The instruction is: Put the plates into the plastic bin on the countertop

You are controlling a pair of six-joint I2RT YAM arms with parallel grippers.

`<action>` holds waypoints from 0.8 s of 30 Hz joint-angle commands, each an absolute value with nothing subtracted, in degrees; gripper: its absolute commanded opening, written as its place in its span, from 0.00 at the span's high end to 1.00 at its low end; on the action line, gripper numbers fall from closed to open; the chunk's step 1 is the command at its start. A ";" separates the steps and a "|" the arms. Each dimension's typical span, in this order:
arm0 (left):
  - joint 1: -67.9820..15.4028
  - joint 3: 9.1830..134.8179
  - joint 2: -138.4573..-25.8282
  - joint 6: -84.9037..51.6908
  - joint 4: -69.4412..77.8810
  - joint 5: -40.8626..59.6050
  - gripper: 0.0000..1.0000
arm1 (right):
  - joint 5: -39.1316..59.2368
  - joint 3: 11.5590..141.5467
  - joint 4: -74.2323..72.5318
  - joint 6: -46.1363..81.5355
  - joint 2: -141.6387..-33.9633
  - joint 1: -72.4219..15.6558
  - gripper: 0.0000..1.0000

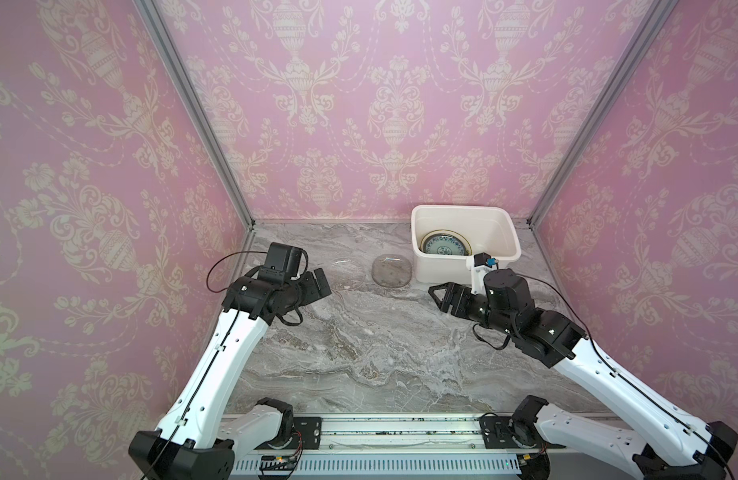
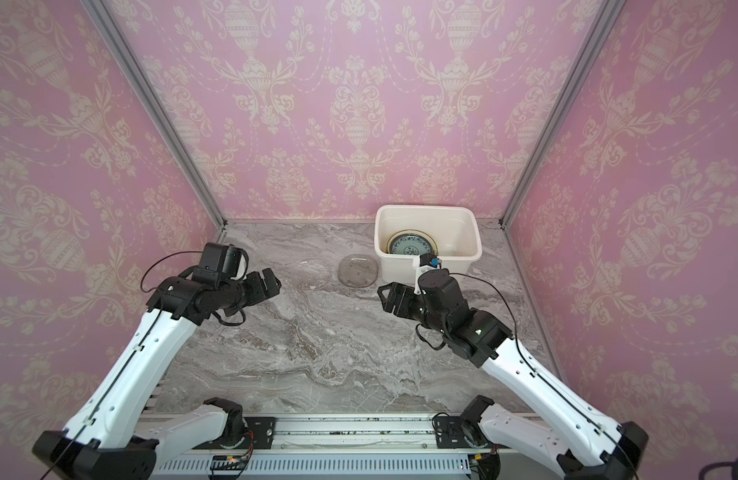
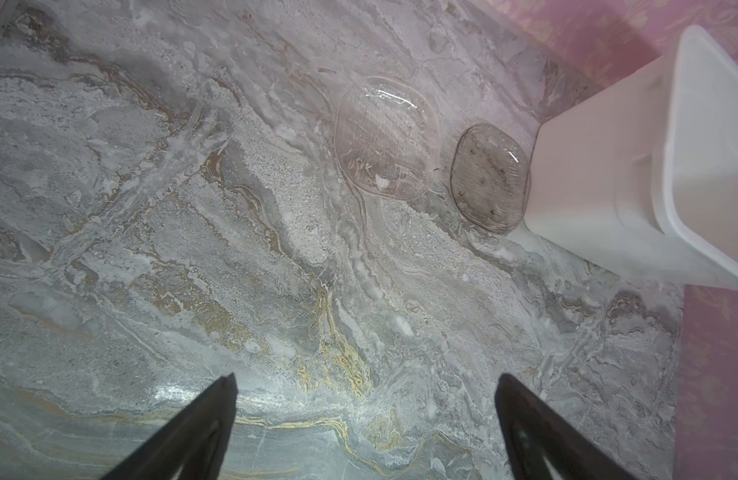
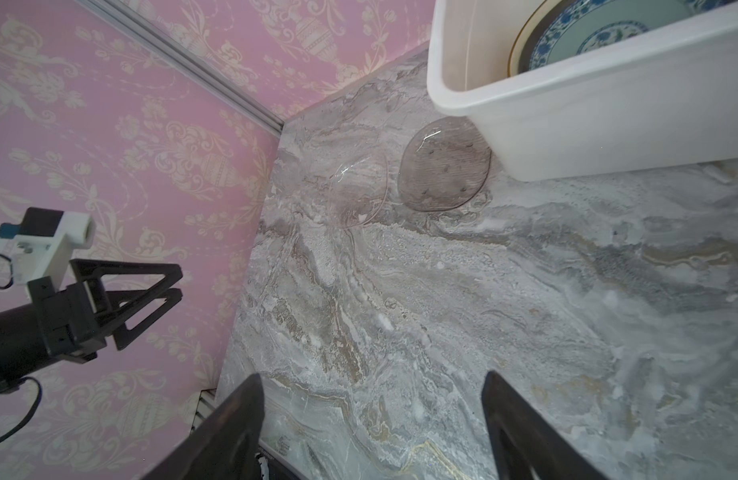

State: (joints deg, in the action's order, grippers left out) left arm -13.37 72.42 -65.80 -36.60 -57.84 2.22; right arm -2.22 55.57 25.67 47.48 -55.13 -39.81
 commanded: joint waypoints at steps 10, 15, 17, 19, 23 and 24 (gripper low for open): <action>-3.01 72.87 -84.25 -24.00 -44.47 8.49 0.06 | -7.91 48.81 19.93 60.79 -60.59 -47.30 0.19; -2.63 74.05 -94.08 -21.39 -37.23 8.84 0.13 | -4.92 50.18 23.67 56.08 -62.01 -47.34 0.20; -2.64 75.06 -97.86 -20.84 -35.12 9.14 0.16 | -3.76 50.34 24.33 54.93 -62.44 -47.29 0.21; -2.64 76.45 -102.31 -20.56 -33.38 9.29 0.18 | -2.88 50.45 24.93 54.23 -63.06 -47.29 0.22; -2.64 81.19 -109.68 -20.56 -33.68 10.46 0.26 | -1.97 50.36 24.18 53.66 -64.39 -47.20 0.23; -2.66 81.93 -111.01 -20.72 -33.16 10.46 0.27 | -1.82 50.49 23.87 53.54 -64.91 -47.20 0.23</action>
